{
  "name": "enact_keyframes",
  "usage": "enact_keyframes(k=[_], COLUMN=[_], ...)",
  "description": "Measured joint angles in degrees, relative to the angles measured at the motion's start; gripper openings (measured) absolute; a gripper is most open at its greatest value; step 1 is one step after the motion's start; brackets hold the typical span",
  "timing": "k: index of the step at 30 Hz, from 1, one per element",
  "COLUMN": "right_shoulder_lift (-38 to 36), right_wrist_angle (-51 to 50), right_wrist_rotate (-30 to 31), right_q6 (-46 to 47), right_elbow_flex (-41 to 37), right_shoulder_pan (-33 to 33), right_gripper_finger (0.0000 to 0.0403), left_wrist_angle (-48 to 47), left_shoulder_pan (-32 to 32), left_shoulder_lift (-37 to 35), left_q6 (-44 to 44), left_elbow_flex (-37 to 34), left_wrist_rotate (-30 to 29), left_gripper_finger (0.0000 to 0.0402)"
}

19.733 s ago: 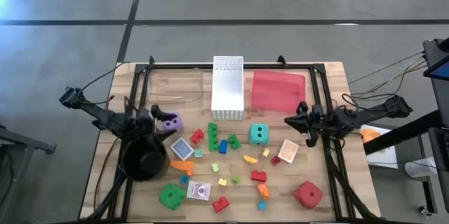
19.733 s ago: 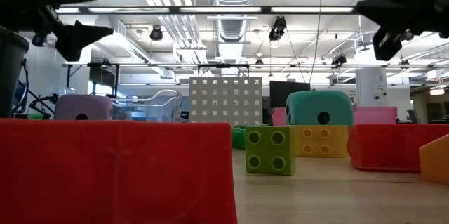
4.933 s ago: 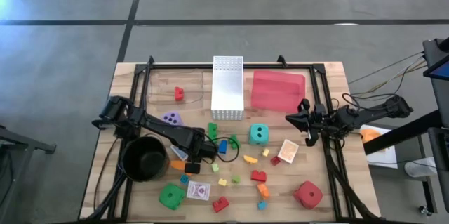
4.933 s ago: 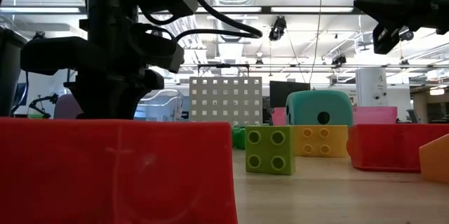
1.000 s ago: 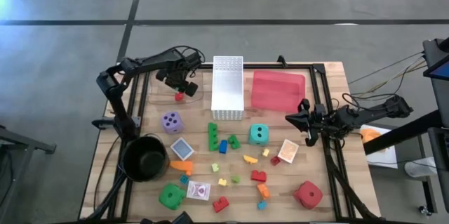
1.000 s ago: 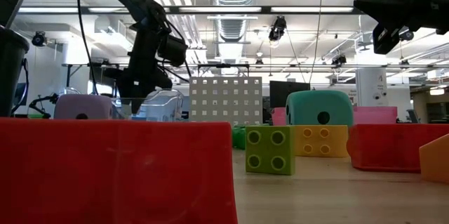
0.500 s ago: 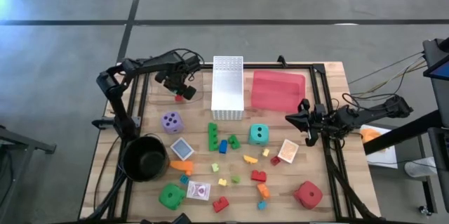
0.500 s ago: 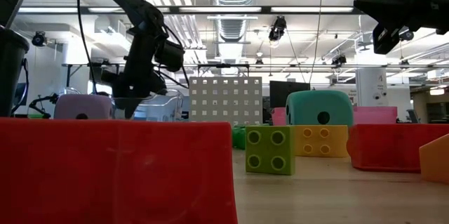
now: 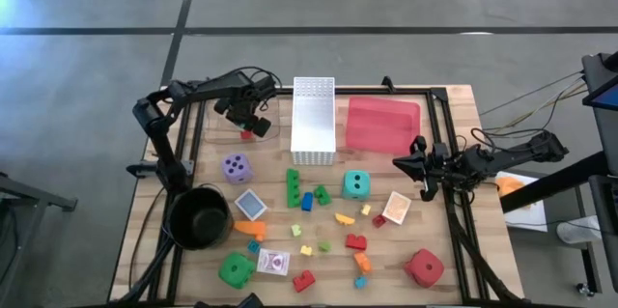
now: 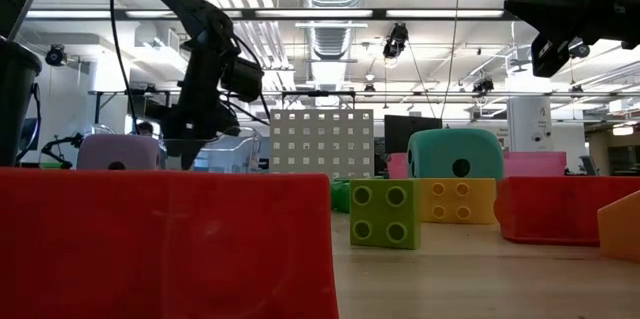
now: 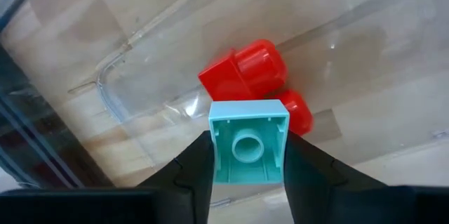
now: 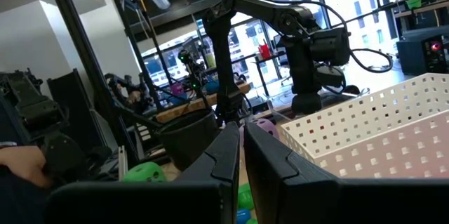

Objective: Pick & Place Toys
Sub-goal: Put the light blue game piece into the transparent bin, then put the purple dice into the white bin

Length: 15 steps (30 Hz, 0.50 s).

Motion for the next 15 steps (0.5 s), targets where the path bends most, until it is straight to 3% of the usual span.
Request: enact_keyframes(k=[8, 15], right_shoulder_lift=[0.00, 0.00], right_wrist_angle=[0.00, 0.00], right_wrist_rotate=[-0.01, -0.01], right_q6=[0.00, 0.00], right_elbow_flex=[0.00, 0.00], right_shoulder_pan=[0.01, -0.01], right_gripper_finger=[0.0021, 0.0021], left_wrist_angle=[0.00, -0.23], left_shoulder_pan=[0.00, 0.00], left_shoulder_lift=[-0.02, -0.02], left_q6=[1.32, 1.49], left_elbow_flex=[0.06, 0.21], left_wrist_rotate=[0.00, 0.00], left_gripper_finger=[0.0289, 0.0345])
